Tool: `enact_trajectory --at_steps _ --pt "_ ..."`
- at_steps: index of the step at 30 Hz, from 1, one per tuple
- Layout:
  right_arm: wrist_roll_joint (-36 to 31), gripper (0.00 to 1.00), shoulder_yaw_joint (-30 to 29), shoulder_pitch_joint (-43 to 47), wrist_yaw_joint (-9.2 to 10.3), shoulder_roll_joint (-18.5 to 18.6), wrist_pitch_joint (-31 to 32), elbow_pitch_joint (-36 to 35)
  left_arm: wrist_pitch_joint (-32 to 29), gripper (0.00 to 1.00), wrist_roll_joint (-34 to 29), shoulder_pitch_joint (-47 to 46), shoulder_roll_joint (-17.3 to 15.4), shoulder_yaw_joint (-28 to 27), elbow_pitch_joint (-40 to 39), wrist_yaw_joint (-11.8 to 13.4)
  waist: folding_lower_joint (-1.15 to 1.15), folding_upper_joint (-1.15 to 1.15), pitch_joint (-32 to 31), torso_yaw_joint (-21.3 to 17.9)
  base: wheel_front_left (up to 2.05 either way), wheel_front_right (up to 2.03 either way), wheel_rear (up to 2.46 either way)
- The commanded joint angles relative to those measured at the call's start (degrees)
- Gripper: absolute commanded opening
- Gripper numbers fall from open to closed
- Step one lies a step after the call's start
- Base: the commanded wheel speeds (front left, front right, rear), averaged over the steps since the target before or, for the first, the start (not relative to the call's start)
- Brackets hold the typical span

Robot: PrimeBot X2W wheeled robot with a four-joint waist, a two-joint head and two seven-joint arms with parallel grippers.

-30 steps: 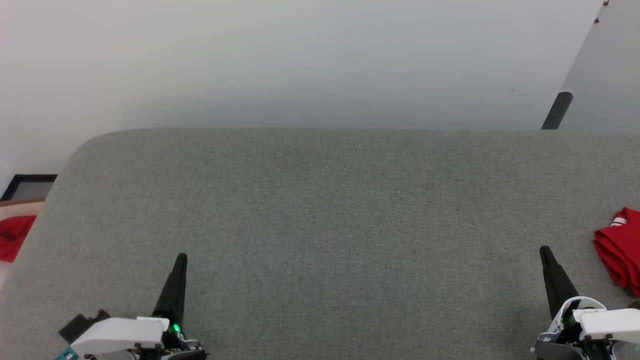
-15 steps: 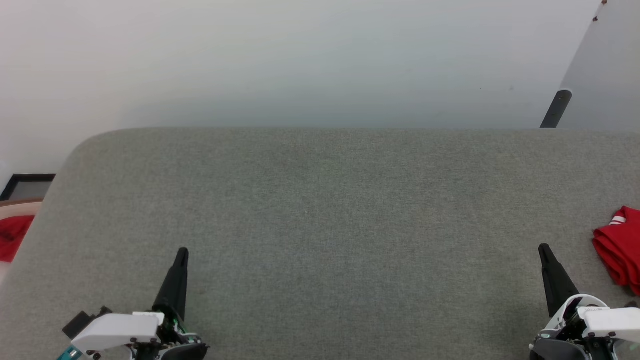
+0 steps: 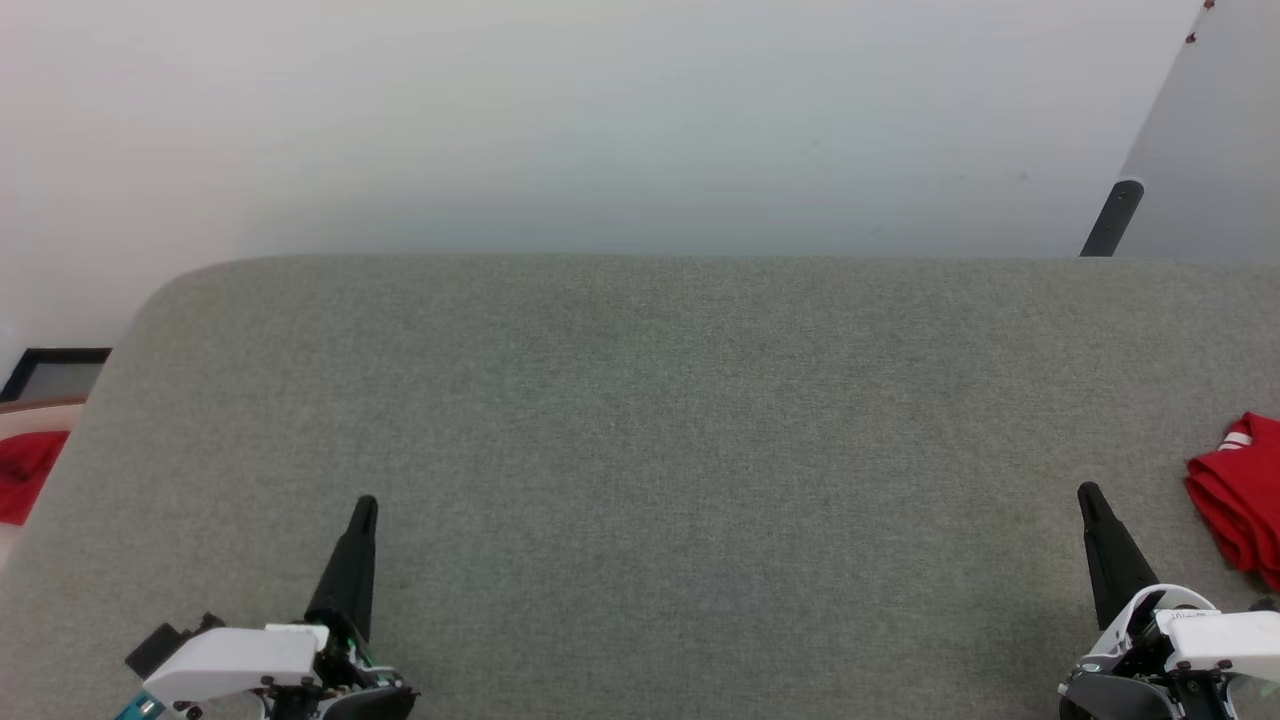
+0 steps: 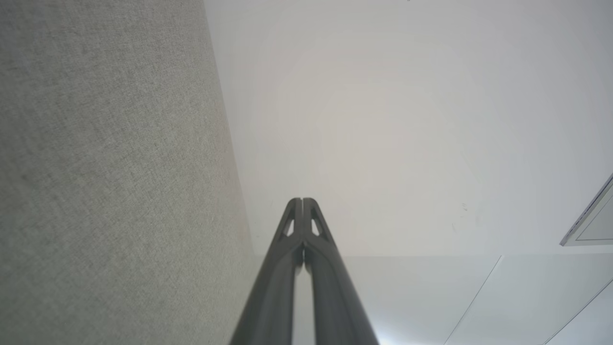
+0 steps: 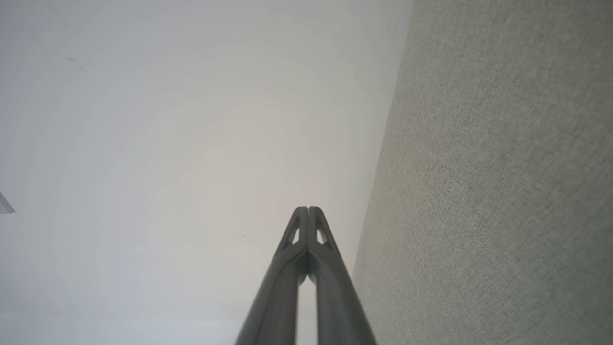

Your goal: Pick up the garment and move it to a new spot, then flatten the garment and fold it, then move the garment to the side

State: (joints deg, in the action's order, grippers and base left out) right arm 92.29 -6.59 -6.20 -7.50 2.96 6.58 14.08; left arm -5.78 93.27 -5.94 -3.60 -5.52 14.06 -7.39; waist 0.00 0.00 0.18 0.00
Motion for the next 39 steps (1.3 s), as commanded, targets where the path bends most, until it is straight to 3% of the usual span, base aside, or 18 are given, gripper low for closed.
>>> enact_trajectory --at_steps 1,39 --pt "0.17 0.00 -0.03 -0.15 0.02 -0.21 0.09 0.02 -0.17 0.00 -0.15 -0.55 0.08 -0.13 0.07 -0.18 0.00 0.00 0.00 0.00 0.00 0.00 0.00" --pt "0.15 0.00 -0.04 -0.15 0.02 -0.22 0.11 0.03 -0.53 0.00 -0.42 -0.58 0.36 -0.54 0.09 -0.19 0.00 0.00 0.00 0.00 0.00 0.00 0.00"
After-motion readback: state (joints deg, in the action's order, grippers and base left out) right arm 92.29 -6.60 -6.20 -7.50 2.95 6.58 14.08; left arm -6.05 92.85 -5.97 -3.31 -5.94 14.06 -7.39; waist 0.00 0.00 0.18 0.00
